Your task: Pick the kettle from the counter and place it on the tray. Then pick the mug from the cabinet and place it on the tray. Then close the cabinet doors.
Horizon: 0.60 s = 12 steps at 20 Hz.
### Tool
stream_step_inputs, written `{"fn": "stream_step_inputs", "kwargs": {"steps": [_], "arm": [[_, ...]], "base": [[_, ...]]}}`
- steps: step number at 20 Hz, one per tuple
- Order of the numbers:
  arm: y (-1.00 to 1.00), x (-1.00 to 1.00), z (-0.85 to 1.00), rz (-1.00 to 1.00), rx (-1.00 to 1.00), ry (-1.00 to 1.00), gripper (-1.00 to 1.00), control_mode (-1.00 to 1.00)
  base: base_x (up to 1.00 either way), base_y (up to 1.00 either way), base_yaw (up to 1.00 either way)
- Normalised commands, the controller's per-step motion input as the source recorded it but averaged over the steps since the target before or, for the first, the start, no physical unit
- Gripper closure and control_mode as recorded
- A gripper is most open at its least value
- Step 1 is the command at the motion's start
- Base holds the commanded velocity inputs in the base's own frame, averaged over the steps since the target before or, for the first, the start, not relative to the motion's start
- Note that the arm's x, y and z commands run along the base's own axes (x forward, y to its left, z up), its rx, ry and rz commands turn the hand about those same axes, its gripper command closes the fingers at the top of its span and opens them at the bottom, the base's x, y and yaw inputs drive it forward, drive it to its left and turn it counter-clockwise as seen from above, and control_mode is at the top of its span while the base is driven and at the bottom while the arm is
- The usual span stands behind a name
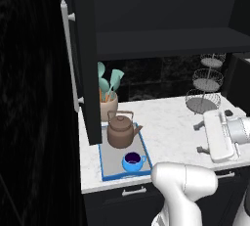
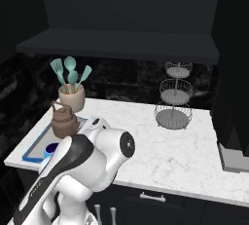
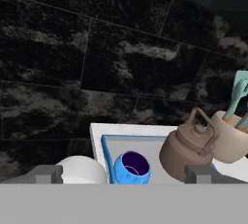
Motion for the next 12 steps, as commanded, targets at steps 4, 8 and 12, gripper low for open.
{"fn": "stream_step_inputs", "kwargs": {"steps": [4,8,12], "arm": [[-0.15,-0.38,0.00,-0.17,0.04,-0.04,-1.00,-1.00],[-0.17,-0.41,0.02,-0.18,0.08,-0.16,-1.00,-1.00],[-0.03,-0.23,0.00,-0.17,0.03,-0.06,-1.00,-1.00]], "base": [[0.00,0.00,0.00],[0.00,0.00,0.00],[0.00,0.00,0.00]]}}
